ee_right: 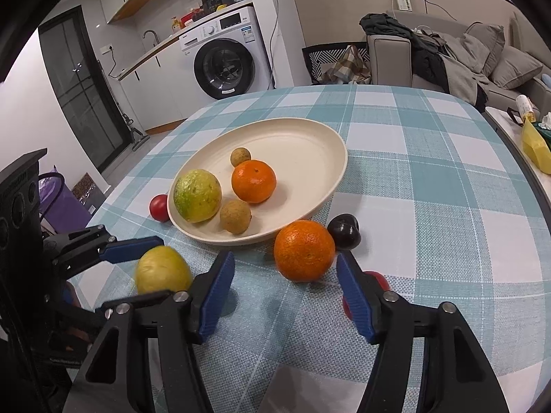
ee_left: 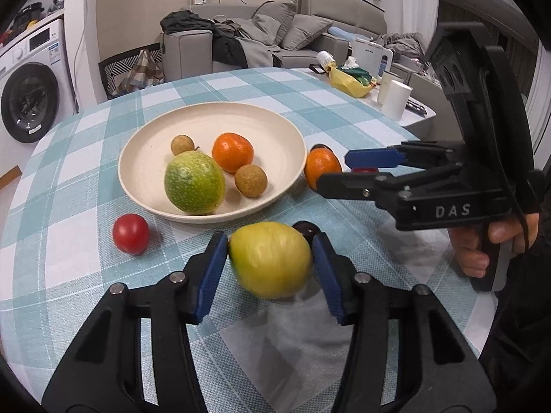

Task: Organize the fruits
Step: 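Close the left gripper around the yellow-green citrus, then grasp the red tomato with the right gripper, then carry the yellow citrus and red tomato over the plate with both grippers, then open both grippers to drop the citrus and tomato onto the plate, then move the right gripper to the large orange while the left approaches the tomato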

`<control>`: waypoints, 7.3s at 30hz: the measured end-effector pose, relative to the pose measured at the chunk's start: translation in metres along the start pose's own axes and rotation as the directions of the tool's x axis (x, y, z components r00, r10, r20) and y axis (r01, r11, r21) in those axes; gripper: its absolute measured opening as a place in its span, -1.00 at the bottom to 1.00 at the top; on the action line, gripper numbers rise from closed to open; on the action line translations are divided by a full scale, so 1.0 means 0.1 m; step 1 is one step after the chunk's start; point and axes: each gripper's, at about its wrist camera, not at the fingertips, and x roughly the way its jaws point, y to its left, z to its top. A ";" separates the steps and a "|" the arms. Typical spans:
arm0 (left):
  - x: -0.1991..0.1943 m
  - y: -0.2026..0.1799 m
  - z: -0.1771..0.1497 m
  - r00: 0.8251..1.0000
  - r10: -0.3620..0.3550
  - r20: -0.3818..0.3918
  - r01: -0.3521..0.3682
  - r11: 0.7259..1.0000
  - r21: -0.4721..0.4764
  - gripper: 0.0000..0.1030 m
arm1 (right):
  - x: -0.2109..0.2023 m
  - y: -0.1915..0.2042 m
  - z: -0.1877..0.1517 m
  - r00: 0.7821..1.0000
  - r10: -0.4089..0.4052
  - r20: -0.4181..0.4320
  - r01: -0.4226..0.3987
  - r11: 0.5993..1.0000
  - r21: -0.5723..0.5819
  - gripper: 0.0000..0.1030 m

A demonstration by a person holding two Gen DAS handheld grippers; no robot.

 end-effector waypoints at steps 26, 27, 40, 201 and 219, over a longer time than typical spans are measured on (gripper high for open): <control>0.09 -0.06 -0.04 0.999 0.016 -0.045 -0.015 0.999 0.036 -0.09 | 0.17 -0.02 0.13 0.998 -0.053 -0.045 0.052 0.998 -0.023 0.51; 0.07 -0.06 -0.04 0.999 0.018 -0.038 -0.017 0.999 0.035 -0.09 | 0.17 -0.02 0.13 0.998 -0.049 -0.045 0.048 0.999 -0.020 0.51; -0.05 0.09 0.02 0.999 0.034 0.015 -0.034 0.999 -0.010 -0.09 | 0.06 -0.22 0.15 0.998 -0.058 -0.036 0.058 0.998 0.012 0.51; 0.04 0.66 0.43 0.953 0.263 0.150 -0.234 0.955 -0.184 0.98 | 0.00 0.06 0.20 0.991 -0.049 0.127 0.057 0.997 -0.057 0.86; -0.30 0.71 0.13 0.947 0.288 0.145 -0.254 0.944 -0.212 0.98 | -0.08 0.02 0.10 0.990 -0.085 0.112 0.093 0.994 -0.063 0.99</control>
